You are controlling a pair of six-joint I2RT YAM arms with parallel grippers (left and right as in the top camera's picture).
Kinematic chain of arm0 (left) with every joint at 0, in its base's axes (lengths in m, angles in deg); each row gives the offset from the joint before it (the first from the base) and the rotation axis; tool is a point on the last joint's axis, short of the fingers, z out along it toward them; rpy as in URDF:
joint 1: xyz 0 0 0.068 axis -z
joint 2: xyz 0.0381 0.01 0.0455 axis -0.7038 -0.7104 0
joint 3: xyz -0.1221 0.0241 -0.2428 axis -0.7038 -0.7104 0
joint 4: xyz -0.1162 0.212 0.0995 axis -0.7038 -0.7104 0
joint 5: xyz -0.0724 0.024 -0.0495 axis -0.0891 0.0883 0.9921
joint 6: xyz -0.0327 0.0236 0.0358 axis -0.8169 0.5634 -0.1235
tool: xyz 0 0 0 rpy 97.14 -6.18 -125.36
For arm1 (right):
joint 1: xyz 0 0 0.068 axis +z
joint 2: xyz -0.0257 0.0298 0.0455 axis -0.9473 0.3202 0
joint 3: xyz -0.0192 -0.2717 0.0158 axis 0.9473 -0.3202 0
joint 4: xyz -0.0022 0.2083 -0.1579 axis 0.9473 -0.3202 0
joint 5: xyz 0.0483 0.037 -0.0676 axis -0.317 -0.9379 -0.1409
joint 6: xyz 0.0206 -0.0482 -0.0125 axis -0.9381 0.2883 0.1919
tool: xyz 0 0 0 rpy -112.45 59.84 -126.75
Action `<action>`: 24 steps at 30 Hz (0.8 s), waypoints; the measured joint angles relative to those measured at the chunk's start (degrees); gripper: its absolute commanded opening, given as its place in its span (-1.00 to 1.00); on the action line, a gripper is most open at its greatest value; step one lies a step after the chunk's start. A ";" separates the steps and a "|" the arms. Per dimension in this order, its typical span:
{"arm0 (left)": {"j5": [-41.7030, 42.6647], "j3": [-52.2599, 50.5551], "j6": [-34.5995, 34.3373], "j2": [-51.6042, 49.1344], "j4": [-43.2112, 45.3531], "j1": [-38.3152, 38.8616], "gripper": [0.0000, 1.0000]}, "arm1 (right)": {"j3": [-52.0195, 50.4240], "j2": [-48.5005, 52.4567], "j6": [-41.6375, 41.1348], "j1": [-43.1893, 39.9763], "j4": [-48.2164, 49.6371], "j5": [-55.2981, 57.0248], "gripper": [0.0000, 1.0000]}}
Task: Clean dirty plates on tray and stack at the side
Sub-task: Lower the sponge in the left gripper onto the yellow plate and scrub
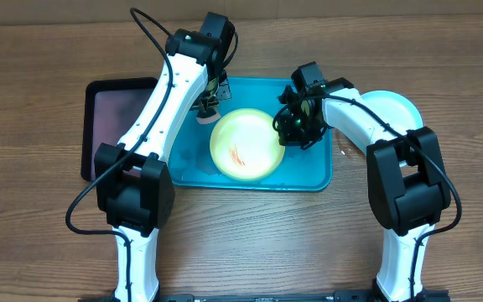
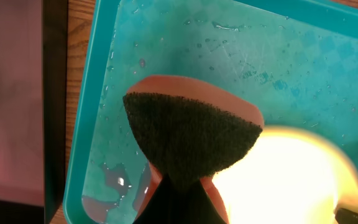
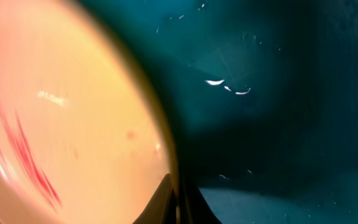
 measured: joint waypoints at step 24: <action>3.06 -15.08 -0.17 -0.02 11.85 3.43 -0.91 | -0.20 -0.87 -27.36 4.31 1.64 9.40 -0.93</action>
